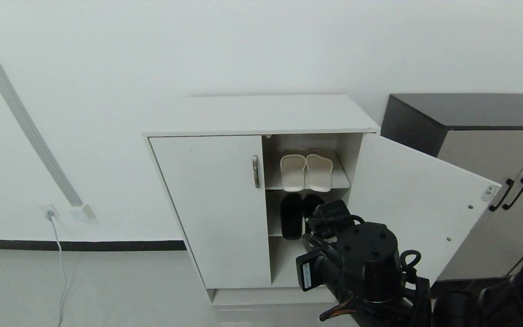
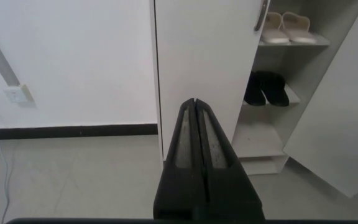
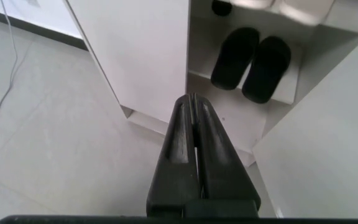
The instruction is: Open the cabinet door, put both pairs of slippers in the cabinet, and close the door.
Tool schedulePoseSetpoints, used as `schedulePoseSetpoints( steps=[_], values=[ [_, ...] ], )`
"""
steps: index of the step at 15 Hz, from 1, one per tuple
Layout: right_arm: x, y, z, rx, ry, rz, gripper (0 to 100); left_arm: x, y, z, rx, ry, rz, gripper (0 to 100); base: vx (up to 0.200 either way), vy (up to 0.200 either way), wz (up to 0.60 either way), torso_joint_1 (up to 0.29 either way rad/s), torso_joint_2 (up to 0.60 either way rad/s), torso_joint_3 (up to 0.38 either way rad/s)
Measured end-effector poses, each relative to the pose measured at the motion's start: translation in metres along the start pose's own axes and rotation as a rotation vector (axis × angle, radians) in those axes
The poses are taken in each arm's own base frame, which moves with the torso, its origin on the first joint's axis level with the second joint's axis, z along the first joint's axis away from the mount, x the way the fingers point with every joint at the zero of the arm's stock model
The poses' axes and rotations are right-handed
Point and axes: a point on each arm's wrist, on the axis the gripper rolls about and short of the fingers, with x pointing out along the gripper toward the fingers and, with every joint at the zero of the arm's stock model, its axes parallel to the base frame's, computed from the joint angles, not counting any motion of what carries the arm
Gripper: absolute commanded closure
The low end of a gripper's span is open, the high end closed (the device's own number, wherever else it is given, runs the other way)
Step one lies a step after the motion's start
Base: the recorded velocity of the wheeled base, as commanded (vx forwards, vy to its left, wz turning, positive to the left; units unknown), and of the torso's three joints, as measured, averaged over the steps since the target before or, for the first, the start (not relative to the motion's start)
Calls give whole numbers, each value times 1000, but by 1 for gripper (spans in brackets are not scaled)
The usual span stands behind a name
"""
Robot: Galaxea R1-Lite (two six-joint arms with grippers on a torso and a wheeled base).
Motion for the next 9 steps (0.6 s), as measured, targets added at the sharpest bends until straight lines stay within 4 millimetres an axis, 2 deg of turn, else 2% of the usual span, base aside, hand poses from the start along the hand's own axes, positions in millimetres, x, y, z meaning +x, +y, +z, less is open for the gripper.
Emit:
schedulePoseSetpoints(
  steps=[9],
  values=[
    [0,0,0,-1,-1,1,100,0,0,0,0,0,0,100,0,0,0,206,-520,-317]
  ],
)
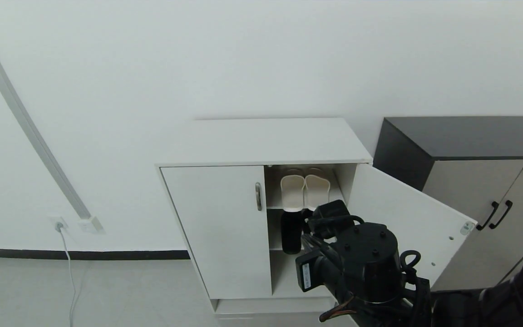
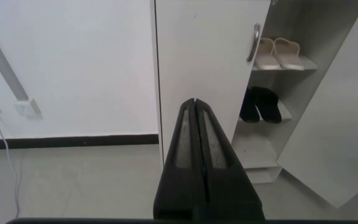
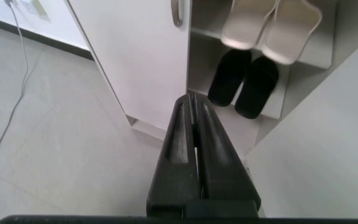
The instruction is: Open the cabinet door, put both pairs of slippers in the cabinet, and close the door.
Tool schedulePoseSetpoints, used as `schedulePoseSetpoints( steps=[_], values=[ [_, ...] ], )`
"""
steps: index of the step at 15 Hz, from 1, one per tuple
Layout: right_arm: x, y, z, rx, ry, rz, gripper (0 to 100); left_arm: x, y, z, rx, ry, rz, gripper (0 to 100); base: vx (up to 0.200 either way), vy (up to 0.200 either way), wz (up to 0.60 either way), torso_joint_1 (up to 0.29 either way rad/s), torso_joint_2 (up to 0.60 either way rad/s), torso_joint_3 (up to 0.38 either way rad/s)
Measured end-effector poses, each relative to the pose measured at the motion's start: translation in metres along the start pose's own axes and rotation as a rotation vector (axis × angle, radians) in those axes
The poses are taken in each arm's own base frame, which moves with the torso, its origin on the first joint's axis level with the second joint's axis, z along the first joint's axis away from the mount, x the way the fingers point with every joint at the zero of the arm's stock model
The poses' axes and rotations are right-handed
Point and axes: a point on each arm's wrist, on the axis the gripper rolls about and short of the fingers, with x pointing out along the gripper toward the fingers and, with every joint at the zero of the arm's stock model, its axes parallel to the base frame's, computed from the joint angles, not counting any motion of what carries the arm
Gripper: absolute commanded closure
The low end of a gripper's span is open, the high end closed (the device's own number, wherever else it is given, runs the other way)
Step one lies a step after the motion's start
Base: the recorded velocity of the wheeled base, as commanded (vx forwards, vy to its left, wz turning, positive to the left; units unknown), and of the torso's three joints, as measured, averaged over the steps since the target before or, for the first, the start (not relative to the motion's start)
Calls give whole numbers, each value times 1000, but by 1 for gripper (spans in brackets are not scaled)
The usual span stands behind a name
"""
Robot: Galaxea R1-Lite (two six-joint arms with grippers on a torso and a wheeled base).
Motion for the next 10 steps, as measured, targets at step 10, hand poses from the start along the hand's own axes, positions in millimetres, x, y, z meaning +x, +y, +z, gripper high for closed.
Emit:
schedulePoseSetpoints(
  steps=[10],
  values=[
    [-1,-3,-4,-39,8,-6,100,0,0,0,0,0,-1,100,0,0,0,173,-409,-228]
  ],
)
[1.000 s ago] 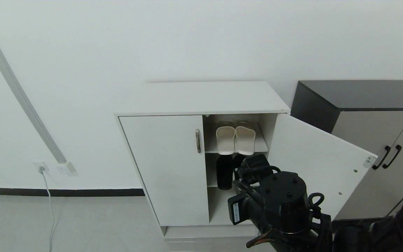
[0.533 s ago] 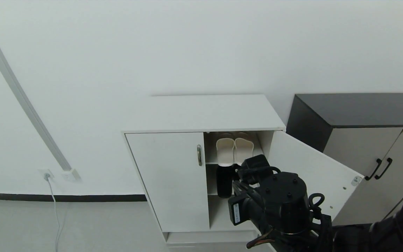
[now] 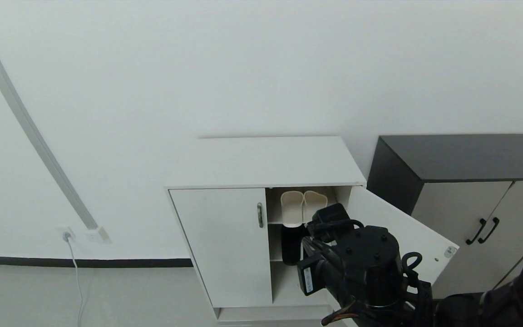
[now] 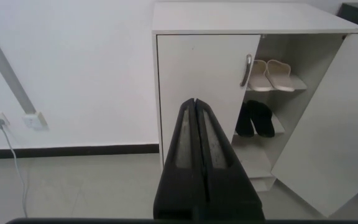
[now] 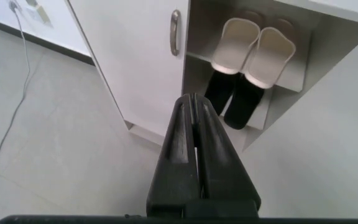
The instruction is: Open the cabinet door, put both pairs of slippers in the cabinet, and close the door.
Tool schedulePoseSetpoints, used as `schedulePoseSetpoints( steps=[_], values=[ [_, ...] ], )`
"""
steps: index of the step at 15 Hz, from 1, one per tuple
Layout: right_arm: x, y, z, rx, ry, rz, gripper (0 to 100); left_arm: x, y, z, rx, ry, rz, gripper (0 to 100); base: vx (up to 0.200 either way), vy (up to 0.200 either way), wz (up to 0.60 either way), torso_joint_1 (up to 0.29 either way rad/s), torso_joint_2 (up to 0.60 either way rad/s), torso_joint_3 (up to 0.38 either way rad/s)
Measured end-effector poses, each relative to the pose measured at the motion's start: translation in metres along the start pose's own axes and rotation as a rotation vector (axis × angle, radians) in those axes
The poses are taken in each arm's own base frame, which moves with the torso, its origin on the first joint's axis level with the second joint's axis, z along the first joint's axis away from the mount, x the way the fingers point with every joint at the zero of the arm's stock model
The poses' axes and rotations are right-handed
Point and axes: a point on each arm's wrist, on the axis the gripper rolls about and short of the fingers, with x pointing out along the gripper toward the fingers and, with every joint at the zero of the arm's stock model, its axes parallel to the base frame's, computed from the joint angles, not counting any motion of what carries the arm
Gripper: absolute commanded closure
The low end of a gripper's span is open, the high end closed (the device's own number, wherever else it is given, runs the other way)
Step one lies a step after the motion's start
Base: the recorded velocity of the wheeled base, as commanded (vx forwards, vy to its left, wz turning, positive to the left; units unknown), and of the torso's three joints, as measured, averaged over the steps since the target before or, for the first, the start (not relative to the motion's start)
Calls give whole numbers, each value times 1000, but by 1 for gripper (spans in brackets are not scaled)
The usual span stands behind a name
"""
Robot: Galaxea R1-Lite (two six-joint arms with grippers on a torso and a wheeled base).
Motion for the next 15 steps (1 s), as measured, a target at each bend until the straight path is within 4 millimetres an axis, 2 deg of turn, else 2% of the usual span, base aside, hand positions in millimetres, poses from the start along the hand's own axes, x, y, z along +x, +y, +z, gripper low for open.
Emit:
schedulePoseSetpoints(
  steps=[5,11,15],
  values=[
    [-1,-1,-4,-11,12,2,100,0,0,0,0,0,0,100,0,0,0,0,0,0],
    [-4,-3,-6,-31,-14,11,100,0,0,0,0,0,0,100,0,0,-600,5,1,1],
    [-4,-4,-7,-33,-13,5,100,0,0,0,0,0,1,100,0,0,0,0,0,0]
  ],
)
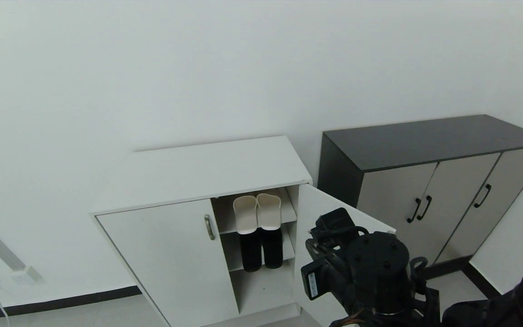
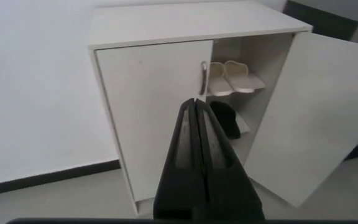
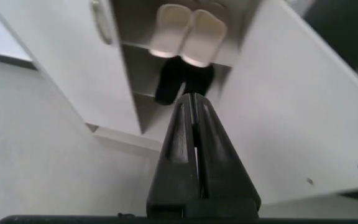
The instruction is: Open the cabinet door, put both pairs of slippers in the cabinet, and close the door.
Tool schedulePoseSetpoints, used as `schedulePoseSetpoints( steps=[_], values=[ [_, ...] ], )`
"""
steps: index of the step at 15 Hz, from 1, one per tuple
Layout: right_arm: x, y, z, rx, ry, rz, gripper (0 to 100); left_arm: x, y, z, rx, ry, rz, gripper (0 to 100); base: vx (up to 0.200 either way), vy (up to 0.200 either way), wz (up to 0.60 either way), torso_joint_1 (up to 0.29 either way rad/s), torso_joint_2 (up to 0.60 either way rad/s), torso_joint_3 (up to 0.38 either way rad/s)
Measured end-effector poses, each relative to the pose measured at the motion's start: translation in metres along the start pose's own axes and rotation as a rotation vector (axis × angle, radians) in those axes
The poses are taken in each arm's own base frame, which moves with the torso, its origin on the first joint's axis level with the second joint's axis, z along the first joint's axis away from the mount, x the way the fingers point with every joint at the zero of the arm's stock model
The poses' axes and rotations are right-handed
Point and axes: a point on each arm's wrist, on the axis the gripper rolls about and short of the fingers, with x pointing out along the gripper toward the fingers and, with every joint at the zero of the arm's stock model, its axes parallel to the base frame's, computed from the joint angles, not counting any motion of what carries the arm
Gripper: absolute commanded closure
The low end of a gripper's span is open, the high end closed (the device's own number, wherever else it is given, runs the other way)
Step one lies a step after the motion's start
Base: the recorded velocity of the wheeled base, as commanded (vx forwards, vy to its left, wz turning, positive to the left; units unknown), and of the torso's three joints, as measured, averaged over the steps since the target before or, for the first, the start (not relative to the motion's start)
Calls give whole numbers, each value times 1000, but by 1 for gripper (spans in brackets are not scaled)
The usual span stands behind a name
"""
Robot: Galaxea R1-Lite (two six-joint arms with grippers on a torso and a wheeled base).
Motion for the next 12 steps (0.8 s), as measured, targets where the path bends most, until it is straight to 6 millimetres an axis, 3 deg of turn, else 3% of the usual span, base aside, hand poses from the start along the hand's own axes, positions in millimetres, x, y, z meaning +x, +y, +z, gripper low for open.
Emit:
schedulePoseSetpoints(
  steps=[4,9,12],
  values=[
    [2,0,-2,-6,5,-2,100,0,0,0,0,0,0,100,0,0,0,0,0,0],
    [4,-1,-4,-15,4,-10,100,0,0,0,0,0,0,100,-200,0,0,5,3,1],
    [7,-4,-5,-22,4,-28,100,0,0,0,0,0,0,100,0,0,0,0,0,0]
  ],
)
